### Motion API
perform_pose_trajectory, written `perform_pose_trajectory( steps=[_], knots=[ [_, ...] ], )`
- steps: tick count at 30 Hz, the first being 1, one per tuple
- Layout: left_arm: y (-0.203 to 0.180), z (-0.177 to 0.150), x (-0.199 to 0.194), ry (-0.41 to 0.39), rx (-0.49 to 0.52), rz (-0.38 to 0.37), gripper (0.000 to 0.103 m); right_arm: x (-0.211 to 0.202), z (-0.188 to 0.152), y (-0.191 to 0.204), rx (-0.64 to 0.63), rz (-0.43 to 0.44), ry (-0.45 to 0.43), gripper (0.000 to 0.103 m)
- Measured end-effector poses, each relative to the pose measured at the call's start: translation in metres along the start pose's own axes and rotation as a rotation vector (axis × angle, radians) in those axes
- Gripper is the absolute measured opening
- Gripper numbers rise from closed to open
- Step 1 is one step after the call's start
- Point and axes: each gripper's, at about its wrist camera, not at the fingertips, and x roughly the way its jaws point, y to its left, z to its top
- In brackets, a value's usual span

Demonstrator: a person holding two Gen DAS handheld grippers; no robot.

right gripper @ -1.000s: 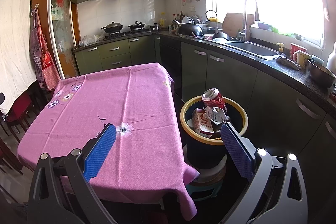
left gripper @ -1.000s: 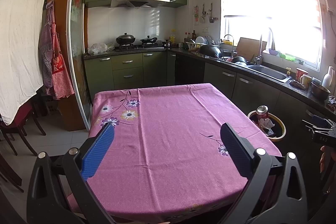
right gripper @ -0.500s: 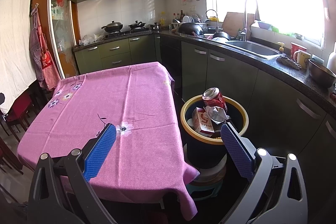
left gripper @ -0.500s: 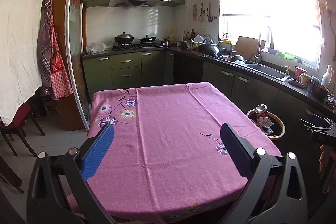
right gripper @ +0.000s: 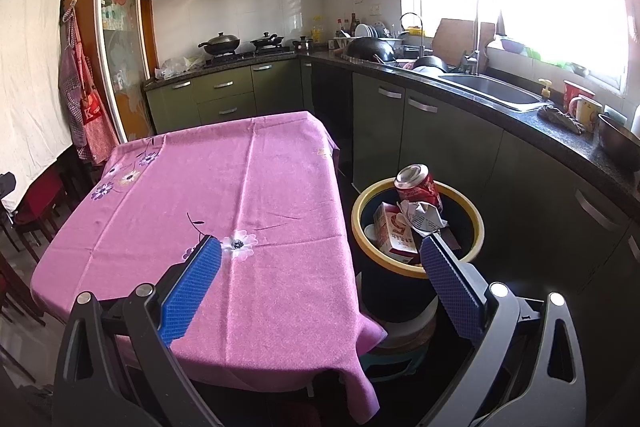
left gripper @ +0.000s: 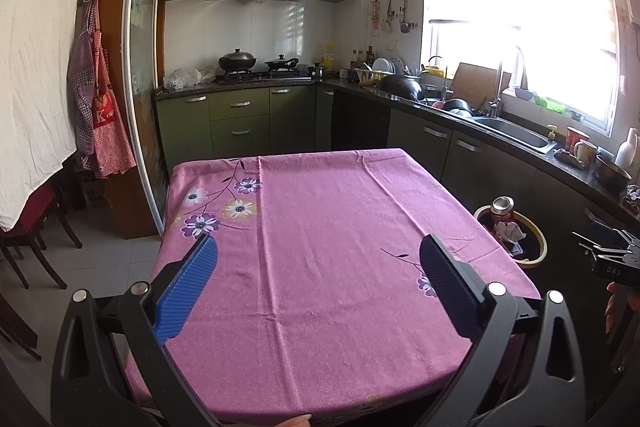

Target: Collect trash

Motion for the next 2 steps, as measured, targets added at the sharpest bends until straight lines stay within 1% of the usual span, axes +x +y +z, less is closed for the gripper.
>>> perform_pose_trajectory(
  steps=[2],
  knots=[
    [0.006,0.003,0.019,0.022,-0.015,-0.003,0.096,0.016,0.006,0.005,-0.014,0.015,0.015,0.098]
  ],
)
